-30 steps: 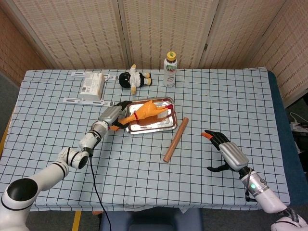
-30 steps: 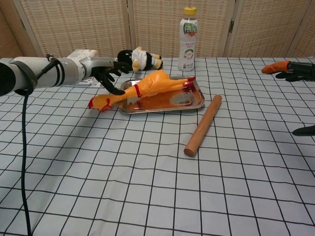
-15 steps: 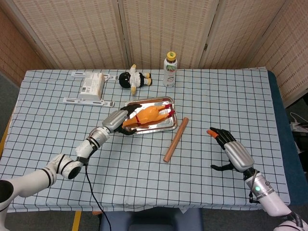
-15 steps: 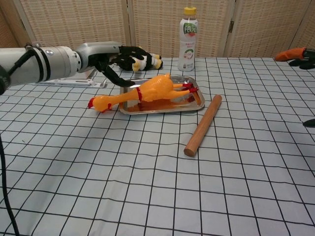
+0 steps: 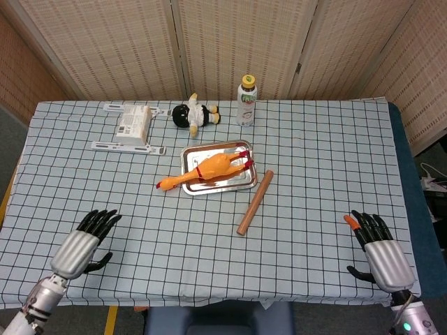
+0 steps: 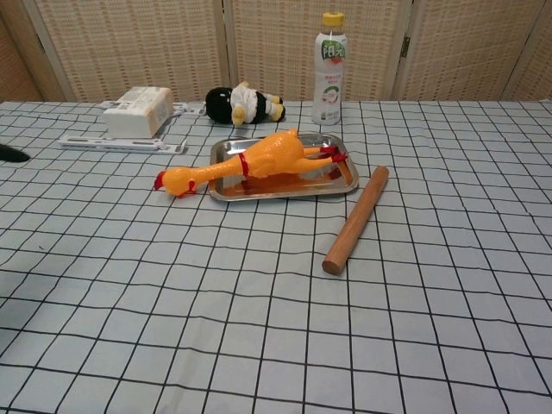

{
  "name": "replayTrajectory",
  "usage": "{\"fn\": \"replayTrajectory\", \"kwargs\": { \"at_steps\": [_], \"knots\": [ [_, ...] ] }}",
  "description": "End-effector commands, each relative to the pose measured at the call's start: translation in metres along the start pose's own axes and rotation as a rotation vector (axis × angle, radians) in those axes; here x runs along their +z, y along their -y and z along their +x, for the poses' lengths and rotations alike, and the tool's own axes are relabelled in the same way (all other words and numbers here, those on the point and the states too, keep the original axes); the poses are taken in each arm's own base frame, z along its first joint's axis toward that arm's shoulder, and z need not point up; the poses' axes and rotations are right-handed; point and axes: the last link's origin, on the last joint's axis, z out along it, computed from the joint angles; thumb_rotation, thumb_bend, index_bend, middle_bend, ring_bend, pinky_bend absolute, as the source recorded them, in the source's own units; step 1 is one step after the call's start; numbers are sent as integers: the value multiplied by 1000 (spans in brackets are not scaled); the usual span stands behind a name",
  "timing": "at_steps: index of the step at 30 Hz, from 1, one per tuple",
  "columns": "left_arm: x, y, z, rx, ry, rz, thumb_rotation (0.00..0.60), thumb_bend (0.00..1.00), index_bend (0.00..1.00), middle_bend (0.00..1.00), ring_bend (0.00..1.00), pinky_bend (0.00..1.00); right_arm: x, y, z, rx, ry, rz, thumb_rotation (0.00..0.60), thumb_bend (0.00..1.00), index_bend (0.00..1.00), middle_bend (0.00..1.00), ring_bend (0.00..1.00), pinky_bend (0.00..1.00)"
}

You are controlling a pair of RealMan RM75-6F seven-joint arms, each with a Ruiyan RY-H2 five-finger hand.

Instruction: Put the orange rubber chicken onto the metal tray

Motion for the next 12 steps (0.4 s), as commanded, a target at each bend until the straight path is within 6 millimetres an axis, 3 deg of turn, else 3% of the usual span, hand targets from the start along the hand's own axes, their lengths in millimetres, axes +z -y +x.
{"fn": "replayTrajectory", "kwargs": {
  "at_steps": [1, 12],
  "knots": [
    [-78, 11, -16, 83, 12, 101, 600, 356, 0, 0, 0, 36, -43, -12, -7, -23, -63, -56, 600, 67, 0, 0, 0, 0],
    [-84, 1, -14, 89, -81, 18, 600, 361, 0, 0, 0, 36, -53, -17, 1, 13, -87, 0, 600, 67, 0, 0, 0, 0]
  ]
}}
